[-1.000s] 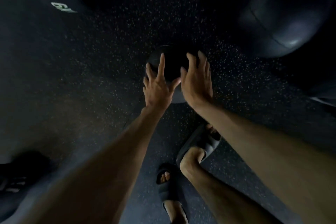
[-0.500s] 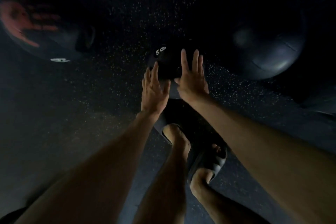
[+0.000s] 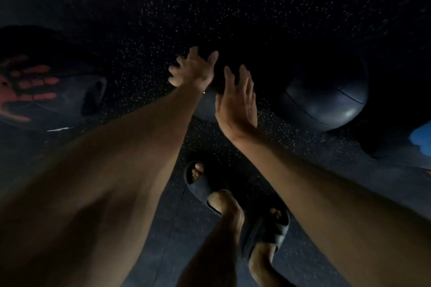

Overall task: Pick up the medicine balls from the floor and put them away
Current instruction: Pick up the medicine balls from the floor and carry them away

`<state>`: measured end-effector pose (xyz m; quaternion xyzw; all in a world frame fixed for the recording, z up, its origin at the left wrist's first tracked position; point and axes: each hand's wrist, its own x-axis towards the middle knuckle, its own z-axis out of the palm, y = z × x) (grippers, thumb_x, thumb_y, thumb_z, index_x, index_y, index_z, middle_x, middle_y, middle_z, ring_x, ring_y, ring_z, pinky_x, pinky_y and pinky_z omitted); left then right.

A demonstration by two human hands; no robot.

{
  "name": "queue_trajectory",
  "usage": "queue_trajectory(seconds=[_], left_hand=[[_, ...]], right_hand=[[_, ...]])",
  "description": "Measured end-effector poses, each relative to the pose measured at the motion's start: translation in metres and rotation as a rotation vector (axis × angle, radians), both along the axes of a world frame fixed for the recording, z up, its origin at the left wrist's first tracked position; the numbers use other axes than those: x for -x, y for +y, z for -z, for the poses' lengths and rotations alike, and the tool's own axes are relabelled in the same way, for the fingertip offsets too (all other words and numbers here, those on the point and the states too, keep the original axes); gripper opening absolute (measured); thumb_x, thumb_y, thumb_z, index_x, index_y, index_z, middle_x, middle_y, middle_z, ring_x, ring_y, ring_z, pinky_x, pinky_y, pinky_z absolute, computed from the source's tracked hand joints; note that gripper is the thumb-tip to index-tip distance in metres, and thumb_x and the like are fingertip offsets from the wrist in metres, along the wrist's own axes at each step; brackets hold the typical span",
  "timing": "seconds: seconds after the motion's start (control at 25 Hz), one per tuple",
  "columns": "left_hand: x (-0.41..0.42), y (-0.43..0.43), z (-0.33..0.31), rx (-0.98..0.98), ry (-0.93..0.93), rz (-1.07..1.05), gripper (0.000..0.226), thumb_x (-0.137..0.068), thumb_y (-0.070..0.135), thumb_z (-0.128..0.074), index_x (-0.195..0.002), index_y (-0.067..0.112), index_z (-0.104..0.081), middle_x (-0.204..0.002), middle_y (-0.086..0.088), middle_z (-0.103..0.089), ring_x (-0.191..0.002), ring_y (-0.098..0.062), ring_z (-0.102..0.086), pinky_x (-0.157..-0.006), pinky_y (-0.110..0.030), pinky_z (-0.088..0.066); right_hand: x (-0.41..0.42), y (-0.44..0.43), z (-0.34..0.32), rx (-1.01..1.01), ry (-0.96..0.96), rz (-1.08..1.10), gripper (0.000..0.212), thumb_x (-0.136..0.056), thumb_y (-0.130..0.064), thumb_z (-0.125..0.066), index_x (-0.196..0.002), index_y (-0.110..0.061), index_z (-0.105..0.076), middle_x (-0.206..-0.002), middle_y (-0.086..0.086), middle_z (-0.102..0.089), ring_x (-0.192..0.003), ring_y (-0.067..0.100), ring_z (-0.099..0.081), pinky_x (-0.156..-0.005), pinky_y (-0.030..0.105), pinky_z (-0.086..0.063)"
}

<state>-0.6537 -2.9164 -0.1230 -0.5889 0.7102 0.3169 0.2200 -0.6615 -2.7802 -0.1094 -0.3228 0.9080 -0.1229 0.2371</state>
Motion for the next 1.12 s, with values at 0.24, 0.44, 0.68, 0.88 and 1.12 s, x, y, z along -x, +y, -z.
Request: queue_trajectory(seconds=[0.24,0.44,0.68,0.88,1.12], left_hand=[[-0.062,0.025,-0.024,-0.019,0.316,-0.126,0.051,-0.099,0.042,-0.046,-0.144,0.019,-0.042,-0.139,-0.014,-0.048,-0.126,-0.033,-0.049,-0.105,-0.05,-0.043],[-0.18,0.076,-0.093,-0.251,0.072,-0.089,0.04,-0.098,0.035,-0.047,-0.132,0.016,-0.056,-0.131,-0.018,-0.06,-0.118,-0.038,-0.059,-0.1,-0.048,-0.05],[-0.304,0.136,-0.208,-0.151,0.101,-0.326,0.036,-0.1,0.033,-0.046,-0.13,0.017,-0.059,-0.132,-0.015,-0.061,-0.12,-0.035,-0.059,-0.1,-0.044,-0.049],[-0.443,0.235,-0.299,-0.05,0.219,-0.62,0.034,-0.097,0.035,-0.048,-0.124,0.018,-0.06,-0.121,-0.012,-0.066,-0.111,-0.032,-0.064,-0.097,-0.045,-0.053],[-0.633,0.435,-0.348,-0.003,0.112,-0.932,0.03,-0.099,0.029,-0.051,-0.119,0.011,-0.063,-0.122,-0.018,-0.068,-0.114,-0.036,-0.064,-0.098,-0.044,-0.05]], right_hand=[[-0.013,0.01,-0.037,-0.157,-0.083,-0.084,0.064,-0.097,-0.019,-0.055,-0.154,-0.018,-0.026,-0.161,0.018,-0.021,-0.146,0.034,-0.026,-0.113,0.044,-0.034],[-0.057,-0.006,-0.118,-0.312,-0.216,-0.359,0.035,-0.101,-0.023,-0.047,-0.133,-0.012,-0.051,-0.131,0.017,-0.057,-0.118,0.033,-0.057,-0.089,0.038,-0.047],[-0.167,0.012,-0.238,-0.44,-0.222,-0.801,0.034,-0.102,-0.027,-0.046,-0.133,-0.016,-0.055,-0.129,0.013,-0.06,-0.114,0.031,-0.06,-0.088,0.037,-0.048],[-0.288,0.082,-0.322,-0.435,-0.208,-1.08,0.031,-0.104,-0.028,-0.043,-0.132,-0.017,-0.054,-0.125,0.01,-0.061,-0.103,0.026,-0.061,-0.075,0.034,-0.043],[-0.466,0.213,-0.351,-0.465,-0.206,-1.458,0.031,-0.104,-0.03,-0.043,-0.129,-0.016,-0.055,-0.122,0.011,-0.063,-0.108,0.029,-0.063,-0.085,0.04,-0.052]])
